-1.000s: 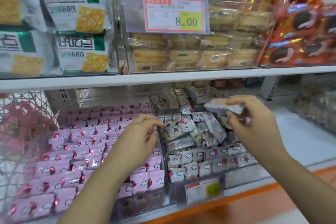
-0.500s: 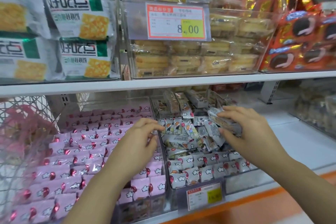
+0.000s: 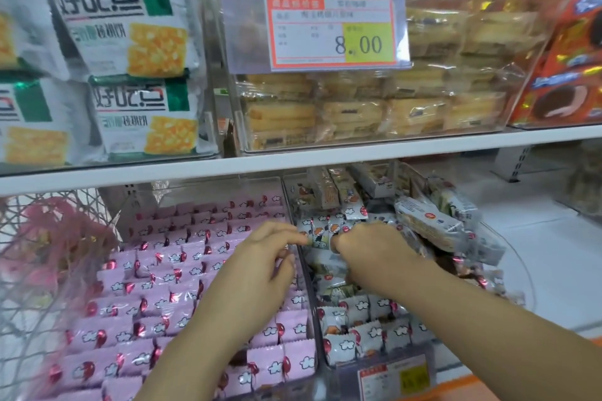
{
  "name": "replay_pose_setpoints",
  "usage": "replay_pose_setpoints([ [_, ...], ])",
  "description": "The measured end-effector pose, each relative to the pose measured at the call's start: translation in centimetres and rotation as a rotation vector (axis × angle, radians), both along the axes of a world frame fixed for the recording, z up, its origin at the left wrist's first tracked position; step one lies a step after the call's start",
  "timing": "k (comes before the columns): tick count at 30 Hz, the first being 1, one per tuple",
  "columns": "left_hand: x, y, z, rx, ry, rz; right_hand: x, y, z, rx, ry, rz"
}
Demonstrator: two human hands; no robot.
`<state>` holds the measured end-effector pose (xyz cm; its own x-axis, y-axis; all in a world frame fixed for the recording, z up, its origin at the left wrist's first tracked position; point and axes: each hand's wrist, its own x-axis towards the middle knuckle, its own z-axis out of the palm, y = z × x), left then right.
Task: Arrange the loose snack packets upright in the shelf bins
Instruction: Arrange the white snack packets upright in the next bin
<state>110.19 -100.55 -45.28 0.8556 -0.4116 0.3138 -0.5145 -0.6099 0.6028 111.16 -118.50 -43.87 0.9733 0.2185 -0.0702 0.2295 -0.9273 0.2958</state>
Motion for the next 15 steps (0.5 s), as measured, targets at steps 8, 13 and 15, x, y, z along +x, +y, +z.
replay_pose_setpoints([
  [8, -0.2, -0.5, 0.4, -0.004, -0.033, 0.033, -2.0, -1.9, 2.1, 0.404, -0.088, 0.022],
  [13, -1.5, -1.3, 1.5, -0.131, 0.042, -0.018, -4.2, -3.2, 4.7, 0.809, -0.113, 0.141],
  [15, -1.8, -1.8, 1.6, -0.183, 0.067, -0.039, -4.4, -3.2, 5.1, 0.933, -0.106, 0.178],
])
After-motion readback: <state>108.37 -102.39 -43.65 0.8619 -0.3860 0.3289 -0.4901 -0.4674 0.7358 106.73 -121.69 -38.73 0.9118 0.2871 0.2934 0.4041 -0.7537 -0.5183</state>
